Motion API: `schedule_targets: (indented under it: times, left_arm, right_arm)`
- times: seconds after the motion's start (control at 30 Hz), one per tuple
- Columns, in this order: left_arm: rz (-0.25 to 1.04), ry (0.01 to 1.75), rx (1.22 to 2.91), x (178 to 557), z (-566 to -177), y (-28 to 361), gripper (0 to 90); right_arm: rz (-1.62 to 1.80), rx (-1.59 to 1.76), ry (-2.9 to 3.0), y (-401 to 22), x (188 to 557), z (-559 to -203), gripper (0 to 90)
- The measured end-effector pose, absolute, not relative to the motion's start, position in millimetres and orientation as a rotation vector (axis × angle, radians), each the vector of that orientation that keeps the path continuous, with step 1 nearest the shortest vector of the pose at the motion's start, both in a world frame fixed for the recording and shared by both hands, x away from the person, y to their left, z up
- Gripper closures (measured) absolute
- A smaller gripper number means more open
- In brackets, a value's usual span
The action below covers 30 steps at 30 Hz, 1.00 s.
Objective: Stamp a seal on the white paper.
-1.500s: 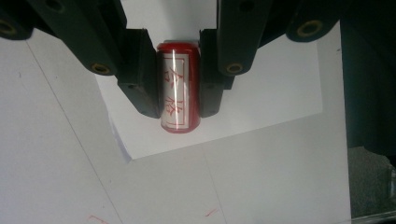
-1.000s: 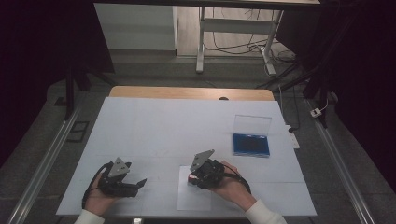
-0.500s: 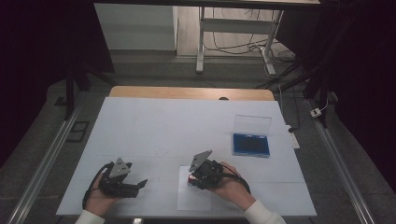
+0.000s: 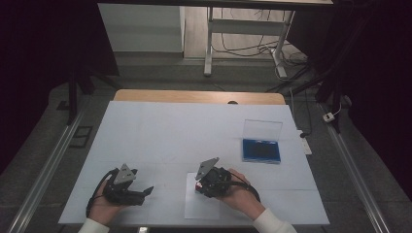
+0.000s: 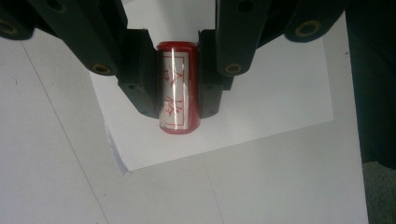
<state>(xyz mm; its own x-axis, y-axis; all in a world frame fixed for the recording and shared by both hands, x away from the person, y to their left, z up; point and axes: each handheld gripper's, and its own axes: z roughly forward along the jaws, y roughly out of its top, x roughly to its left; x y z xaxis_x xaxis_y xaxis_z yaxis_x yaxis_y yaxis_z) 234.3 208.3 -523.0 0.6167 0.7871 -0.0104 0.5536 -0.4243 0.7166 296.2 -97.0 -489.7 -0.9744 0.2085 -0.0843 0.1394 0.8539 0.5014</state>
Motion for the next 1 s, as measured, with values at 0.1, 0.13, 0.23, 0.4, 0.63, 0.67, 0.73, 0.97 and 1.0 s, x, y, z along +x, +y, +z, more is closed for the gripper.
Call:
schedule_targets:
  times: [0.1,0.13,0.23,0.4,0.63,0.67,0.73,0.97,1.0]
  left_arm:
    - [0.425,1.052,2.141,235,-523,208,14.8]
    - [0.423,1.053,2.14,235,-523,209,14.7]
    - [0.421,1.052,2.136,235,-522,209,14.7]
    - [0.424,1.052,2.135,235,-522,210,14.8]
    - [0.427,1.059,2.128,235,-523,213,14.8]
    - [0.427,1.06,2.126,235,-523,213,14.8]
    - [0.428,1.061,2.126,235,-523,214,14.8]
    - [0.429,1.06,2.127,235,-523,214,14.8]
    - [0.43,1.06,2.128,236,-523,214,14.8]
  right_arm:
    - [0.766,0.271,2.891,-97,296,-490,70.8]
    - [0.765,0.271,2.892,-97,296,-490,70.8]
    - [0.775,0.274,2.891,-97,296,-490,70.8]
    - [0.779,0.272,2.889,-97,295,-490,70.6]
    - [0.815,0.226,2.843,-100,292,-487,69.7]
    - [0.799,0.226,2.843,-100,292,-486,69.7]
    - [0.823,0.235,2.841,-101,292,-486,69.7]
    - [1.019,0.339,2.833,-113,296,-467,69.6]
    - [1.031,0.34,2.822,-115,295,-464,69.7]
